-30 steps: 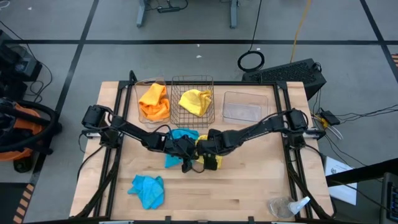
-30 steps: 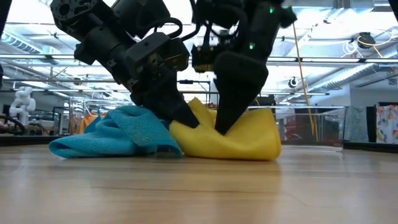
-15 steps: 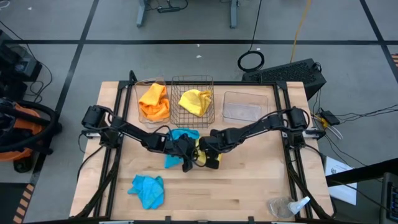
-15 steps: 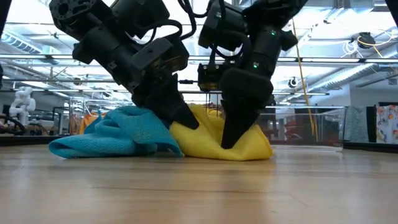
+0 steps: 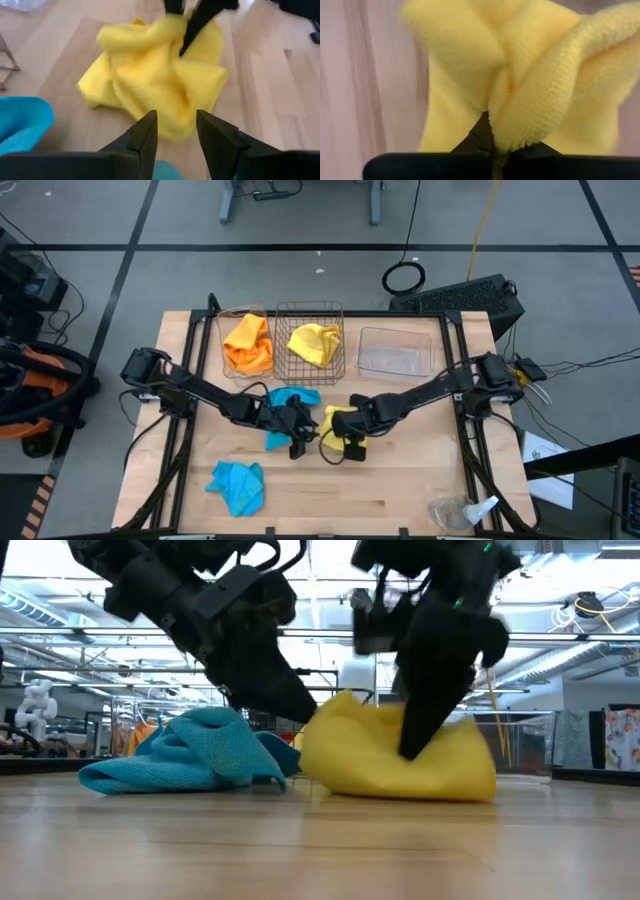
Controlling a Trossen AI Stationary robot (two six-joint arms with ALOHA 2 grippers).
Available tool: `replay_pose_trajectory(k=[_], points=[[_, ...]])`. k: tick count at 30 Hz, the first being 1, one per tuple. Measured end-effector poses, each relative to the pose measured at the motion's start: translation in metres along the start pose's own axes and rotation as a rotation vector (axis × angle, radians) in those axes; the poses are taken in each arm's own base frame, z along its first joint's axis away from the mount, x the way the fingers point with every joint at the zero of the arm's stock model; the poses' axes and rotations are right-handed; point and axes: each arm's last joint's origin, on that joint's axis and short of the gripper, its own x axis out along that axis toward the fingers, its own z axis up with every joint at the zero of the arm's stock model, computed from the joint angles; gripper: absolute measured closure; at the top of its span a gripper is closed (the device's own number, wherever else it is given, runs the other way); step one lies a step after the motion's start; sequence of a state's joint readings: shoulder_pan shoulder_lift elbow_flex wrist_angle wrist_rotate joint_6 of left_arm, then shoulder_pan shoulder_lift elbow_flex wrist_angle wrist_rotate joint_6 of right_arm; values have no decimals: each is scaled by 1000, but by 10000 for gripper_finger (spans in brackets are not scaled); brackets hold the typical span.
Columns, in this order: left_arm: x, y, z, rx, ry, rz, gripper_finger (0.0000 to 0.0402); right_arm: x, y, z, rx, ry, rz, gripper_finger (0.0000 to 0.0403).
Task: Sort microfiber towel by color & place in baskets
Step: Put the yellow microfiber cloth into the wire basket
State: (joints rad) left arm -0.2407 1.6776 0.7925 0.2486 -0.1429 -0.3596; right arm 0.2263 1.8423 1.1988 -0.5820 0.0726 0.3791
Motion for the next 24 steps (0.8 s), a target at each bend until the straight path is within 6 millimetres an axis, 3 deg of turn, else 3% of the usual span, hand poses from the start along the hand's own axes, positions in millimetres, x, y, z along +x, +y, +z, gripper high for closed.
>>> replay_pose_trajectory(k=[4,13,18,24], points=[[-16,-7,7,10,-5,-17,255,-26,10,-10,10,-23,-62,400],[-33,-22,3,86,-4,27,255,-101,27,-16,-12,-365,-161,400],[-33,-26,2,89,-8,26,255,-134,15,-9,-5,-564,-291,401],[-39,-29,4,93,-19,15,255,-158,-21,16,-10,-730,-381,401]])
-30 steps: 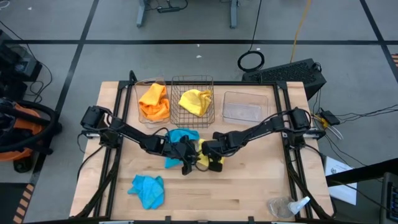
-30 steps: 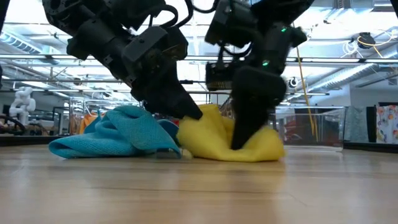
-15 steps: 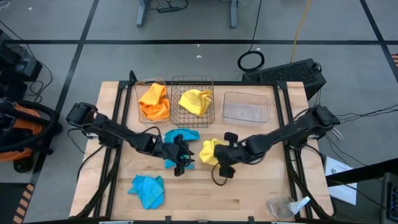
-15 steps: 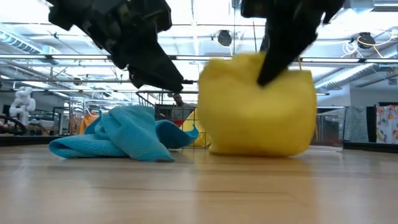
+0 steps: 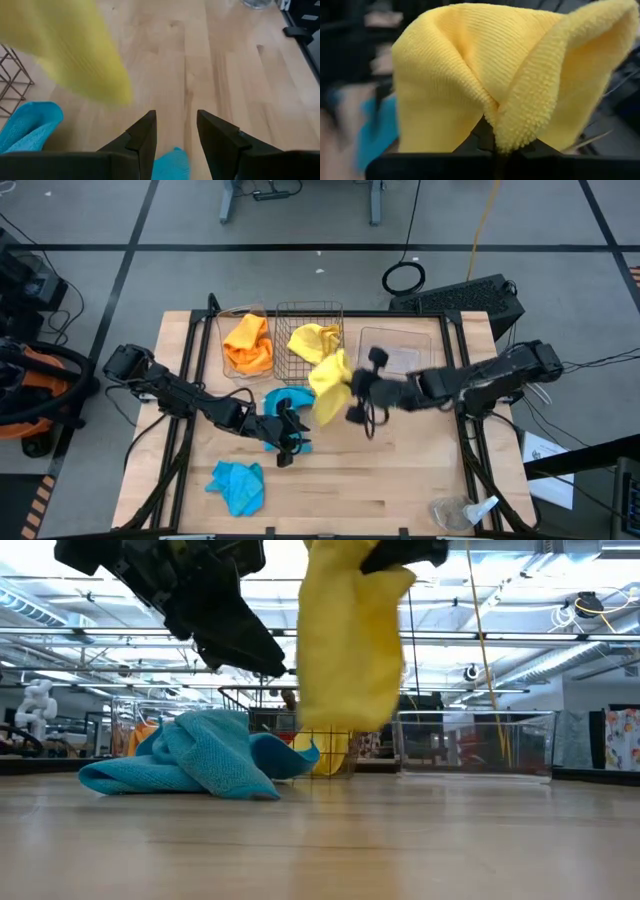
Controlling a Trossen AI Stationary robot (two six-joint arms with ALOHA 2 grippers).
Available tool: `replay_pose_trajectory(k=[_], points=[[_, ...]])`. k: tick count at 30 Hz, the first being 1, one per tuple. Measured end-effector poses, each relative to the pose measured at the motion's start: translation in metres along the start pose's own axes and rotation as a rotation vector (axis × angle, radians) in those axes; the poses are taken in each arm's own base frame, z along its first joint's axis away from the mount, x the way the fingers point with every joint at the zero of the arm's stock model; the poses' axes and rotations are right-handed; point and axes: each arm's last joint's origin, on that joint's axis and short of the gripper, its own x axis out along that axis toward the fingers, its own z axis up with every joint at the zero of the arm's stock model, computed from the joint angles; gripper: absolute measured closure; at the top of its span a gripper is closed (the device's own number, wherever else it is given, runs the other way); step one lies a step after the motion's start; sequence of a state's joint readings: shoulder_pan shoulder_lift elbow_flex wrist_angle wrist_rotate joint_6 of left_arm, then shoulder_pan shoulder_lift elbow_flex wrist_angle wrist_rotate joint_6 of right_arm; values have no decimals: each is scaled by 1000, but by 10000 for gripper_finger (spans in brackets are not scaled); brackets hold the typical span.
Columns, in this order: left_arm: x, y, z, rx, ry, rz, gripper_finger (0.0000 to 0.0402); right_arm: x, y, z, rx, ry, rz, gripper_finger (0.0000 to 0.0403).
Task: Sort microfiber towel by color & place in baskets
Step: Put the yellow microfiber cloth into the wire basket
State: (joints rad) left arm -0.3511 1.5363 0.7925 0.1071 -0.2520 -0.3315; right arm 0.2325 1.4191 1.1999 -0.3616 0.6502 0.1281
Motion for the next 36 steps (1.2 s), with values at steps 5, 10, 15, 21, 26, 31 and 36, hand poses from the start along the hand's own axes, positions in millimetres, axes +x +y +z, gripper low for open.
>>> replay_pose_trajectory(k=[5,10,15,21,26,31,36], points=[[-11,-6,1,14,8,-20,255,21,-39,22,-6,-110,-65,401],[-21,-18,-4,47,32,-44,255,38,-87,42,24,-200,-109,401],[-24,-24,-8,76,47,-49,255,41,-132,61,47,-322,-131,401],[-25,-24,-9,81,53,-48,255,79,-159,45,113,-264,-84,401],[-25,-24,-10,85,62,-44,255,124,-150,18,107,-136,-6,401],[-25,-24,-11,92,72,-38,255,144,-145,4,83,-68,-19,401],[-25,-24,-11,92,71,-38,255,142,-159,16,50,-155,-167,401]])
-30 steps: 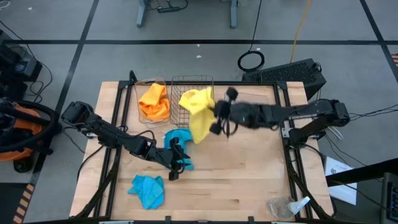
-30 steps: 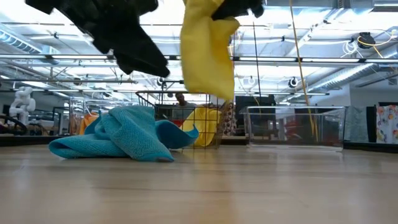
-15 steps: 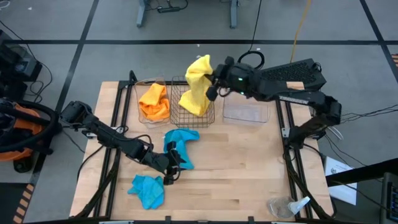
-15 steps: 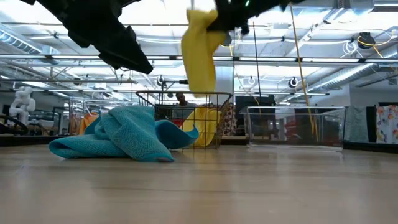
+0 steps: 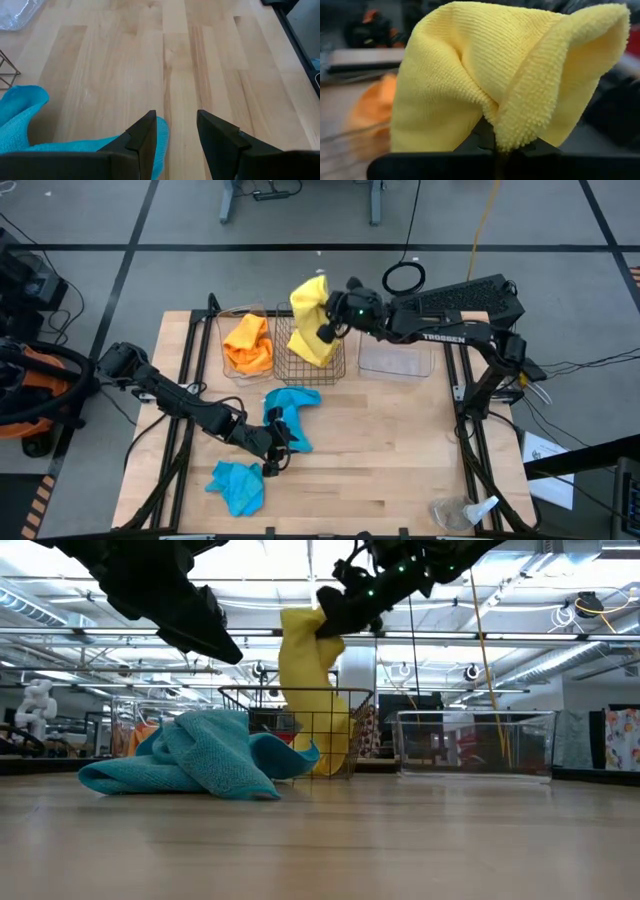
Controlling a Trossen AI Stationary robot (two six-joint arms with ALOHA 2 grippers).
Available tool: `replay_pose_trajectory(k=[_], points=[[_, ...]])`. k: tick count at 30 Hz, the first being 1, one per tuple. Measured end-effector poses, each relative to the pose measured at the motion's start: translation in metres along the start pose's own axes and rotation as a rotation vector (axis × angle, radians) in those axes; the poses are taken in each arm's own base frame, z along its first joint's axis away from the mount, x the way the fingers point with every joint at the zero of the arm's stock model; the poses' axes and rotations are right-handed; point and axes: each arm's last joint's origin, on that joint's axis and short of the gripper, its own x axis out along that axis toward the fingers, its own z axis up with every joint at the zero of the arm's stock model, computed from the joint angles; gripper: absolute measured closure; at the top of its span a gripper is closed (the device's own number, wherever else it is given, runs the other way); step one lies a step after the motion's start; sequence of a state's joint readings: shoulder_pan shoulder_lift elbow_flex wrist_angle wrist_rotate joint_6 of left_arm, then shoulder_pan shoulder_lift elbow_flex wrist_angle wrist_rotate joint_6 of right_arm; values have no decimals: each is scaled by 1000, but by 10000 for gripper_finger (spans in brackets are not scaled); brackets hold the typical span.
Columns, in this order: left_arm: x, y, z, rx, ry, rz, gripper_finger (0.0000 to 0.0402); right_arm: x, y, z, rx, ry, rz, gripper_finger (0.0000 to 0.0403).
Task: Sort microfiber towel by color & place in baskets
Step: Put the yellow microfiber cloth into the wire basket
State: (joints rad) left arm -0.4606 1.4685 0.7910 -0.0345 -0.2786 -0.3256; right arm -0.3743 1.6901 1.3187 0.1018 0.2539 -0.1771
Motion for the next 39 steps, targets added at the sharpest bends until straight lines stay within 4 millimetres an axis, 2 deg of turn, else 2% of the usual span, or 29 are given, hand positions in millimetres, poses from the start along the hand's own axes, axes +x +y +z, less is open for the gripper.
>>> replay_pose_trajectory(k=[5,7,10,13,17,19,25,30,35,39], points=[[0,0,0,0,0,0,255,-6,-14,33,-24,-159,-81,401],[0,0,0,1,0,0,255,-8,-13,37,-16,-169,-76,401],[0,0,0,1,0,0,255,-6,-7,26,-19,-72,-43,401],[0,0,0,-1,0,0,255,-1,2,6,-10,92,1,401],[0,-2,-1,-1,1,-5,255,3,22,-25,-26,332,83,401],[-1,-3,-1,2,1,-8,255,0,34,-33,-59,413,115,401],[-1,-3,-1,7,-4,-3,255,-11,59,-35,-102,454,176,401],[-1,-3,-1,5,-7,5,255,-20,72,-33,-131,464,247,401],[-1,-3,0,4,-12,3,255,-25,77,-37,-118,507,419,401],[-1,-3,0,4,-13,4,255,-25,77,-37,-113,507,423,398]])
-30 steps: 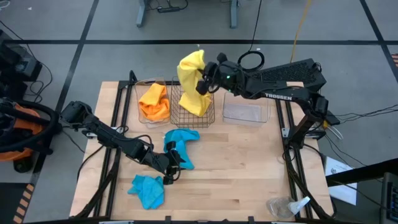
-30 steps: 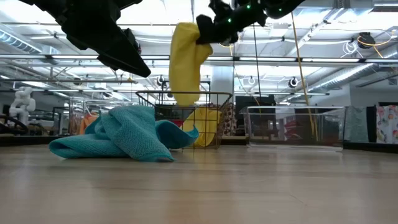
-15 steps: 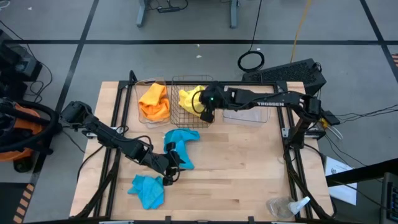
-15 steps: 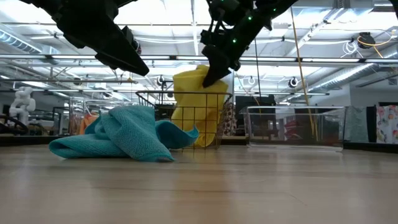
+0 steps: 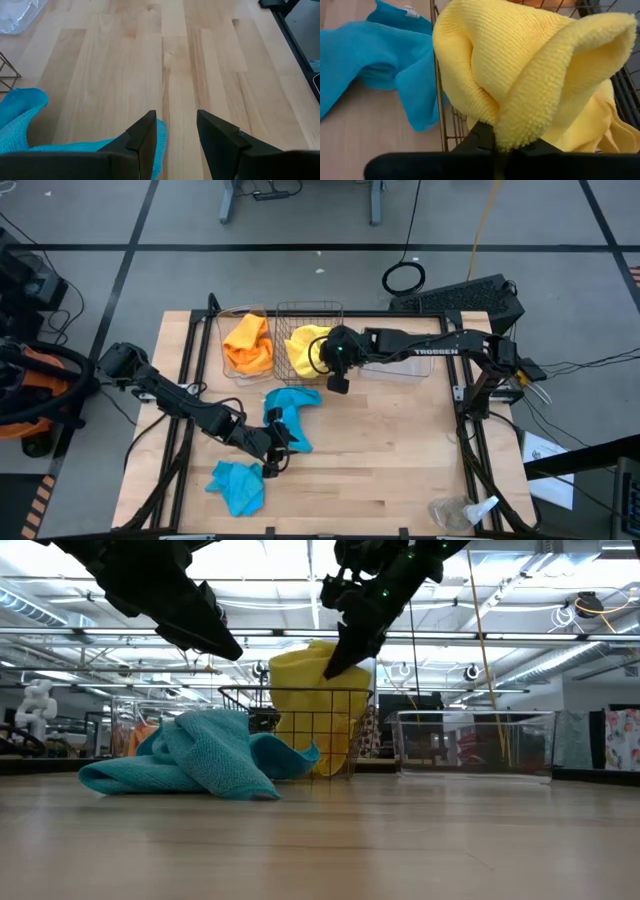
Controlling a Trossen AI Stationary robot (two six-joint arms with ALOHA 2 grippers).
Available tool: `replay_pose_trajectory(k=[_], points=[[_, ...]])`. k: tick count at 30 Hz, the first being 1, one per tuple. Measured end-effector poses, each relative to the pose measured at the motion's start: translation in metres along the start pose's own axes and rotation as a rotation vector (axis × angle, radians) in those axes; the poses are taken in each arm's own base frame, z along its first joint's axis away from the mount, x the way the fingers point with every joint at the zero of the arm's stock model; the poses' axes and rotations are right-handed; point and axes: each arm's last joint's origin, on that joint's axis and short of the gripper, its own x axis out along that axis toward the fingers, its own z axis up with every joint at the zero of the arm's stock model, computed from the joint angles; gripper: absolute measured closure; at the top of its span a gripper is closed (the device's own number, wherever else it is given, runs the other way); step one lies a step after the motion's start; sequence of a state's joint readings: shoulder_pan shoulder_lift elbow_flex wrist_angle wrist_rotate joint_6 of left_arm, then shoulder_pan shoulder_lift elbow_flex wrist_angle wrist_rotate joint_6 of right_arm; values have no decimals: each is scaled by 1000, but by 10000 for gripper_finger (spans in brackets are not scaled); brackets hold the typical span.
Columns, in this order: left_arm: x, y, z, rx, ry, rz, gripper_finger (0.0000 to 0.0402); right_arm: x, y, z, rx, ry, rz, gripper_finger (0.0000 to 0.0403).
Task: Sort microfiber towel by color & place in baskets
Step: Put the yellow microfiber cloth into the wire basket
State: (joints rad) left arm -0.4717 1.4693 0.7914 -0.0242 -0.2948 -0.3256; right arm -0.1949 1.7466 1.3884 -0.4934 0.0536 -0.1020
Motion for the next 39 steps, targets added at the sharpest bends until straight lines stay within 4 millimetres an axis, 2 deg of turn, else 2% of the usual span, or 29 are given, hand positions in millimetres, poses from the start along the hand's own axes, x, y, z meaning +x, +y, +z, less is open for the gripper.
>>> replay_pose_trajectory(k=[4,13,19,24,31,36,39], points=[[0,0,1,-1,-6,-1,255,1,-6,5,-21,-57,-41,367],[0,-1,1,0,-9,-4,255,5,-27,9,-16,-127,-33,260],[0,-1,1,16,-11,-4,255,6,-42,1,-28,-45,-154,229],[0,-1,1,16,-14,-5,255,3,-48,3,-51,-70,-196,216],[0,-1,1,23,-13,-5,255,-7,-37,20,-130,-111,-223,213],[0,-1,0,28,-3,-2,255,-8,-20,24,-134,-147,-96,241],[0,-1,0,28,-4,-2,255,6,-10,21,-149,-113,-58,273]])
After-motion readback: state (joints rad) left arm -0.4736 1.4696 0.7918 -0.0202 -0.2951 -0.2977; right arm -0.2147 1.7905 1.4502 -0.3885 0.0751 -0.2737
